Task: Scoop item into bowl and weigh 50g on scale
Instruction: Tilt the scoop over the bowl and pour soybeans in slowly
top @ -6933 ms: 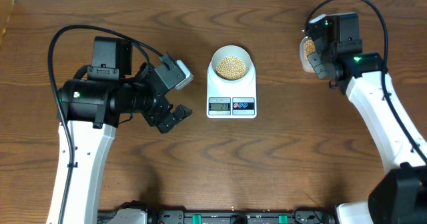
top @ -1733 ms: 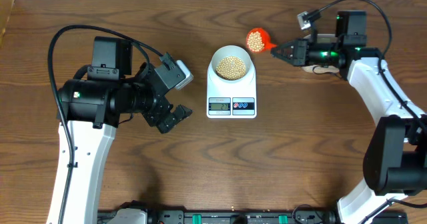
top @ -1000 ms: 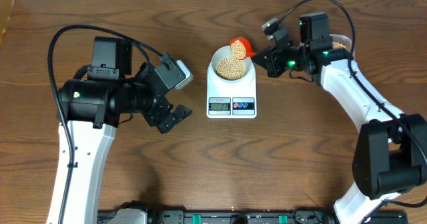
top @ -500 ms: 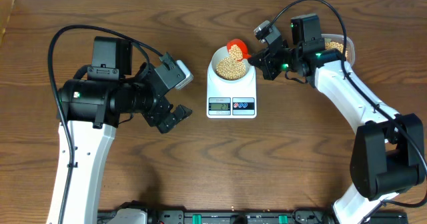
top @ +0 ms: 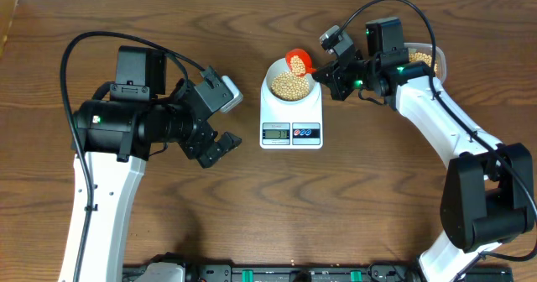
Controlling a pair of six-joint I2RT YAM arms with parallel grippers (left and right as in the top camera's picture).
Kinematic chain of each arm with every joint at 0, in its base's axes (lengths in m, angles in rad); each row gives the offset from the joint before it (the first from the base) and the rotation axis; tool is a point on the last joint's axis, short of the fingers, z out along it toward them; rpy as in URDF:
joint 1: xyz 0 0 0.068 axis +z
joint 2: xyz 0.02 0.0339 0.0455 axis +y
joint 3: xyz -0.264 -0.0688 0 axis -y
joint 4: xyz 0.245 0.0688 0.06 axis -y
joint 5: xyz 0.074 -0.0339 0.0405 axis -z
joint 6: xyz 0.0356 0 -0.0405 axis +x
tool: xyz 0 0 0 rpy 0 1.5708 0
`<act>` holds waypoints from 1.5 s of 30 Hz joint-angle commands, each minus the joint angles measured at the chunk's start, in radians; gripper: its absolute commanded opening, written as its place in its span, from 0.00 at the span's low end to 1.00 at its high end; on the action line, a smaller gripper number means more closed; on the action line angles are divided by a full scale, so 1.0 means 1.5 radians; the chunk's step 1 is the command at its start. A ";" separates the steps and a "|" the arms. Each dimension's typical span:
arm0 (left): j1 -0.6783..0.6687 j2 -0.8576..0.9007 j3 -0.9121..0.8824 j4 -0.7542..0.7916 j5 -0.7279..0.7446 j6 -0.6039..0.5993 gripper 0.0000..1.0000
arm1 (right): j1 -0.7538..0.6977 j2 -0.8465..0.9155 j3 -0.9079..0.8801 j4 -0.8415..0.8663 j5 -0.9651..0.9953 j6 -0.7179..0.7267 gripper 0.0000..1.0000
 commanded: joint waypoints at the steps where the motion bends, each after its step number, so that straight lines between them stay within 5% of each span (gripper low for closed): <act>1: 0.003 0.001 0.017 -0.002 0.009 -0.006 0.98 | 0.003 0.006 0.002 0.002 -0.003 -0.011 0.01; 25: 0.003 0.001 0.017 -0.002 0.009 -0.006 0.98 | 0.003 -0.003 0.002 0.014 -0.081 -0.023 0.01; 45: 0.003 0.001 0.017 -0.002 0.009 -0.006 0.98 | 0.011 -0.021 0.002 -0.006 -0.022 -0.028 0.01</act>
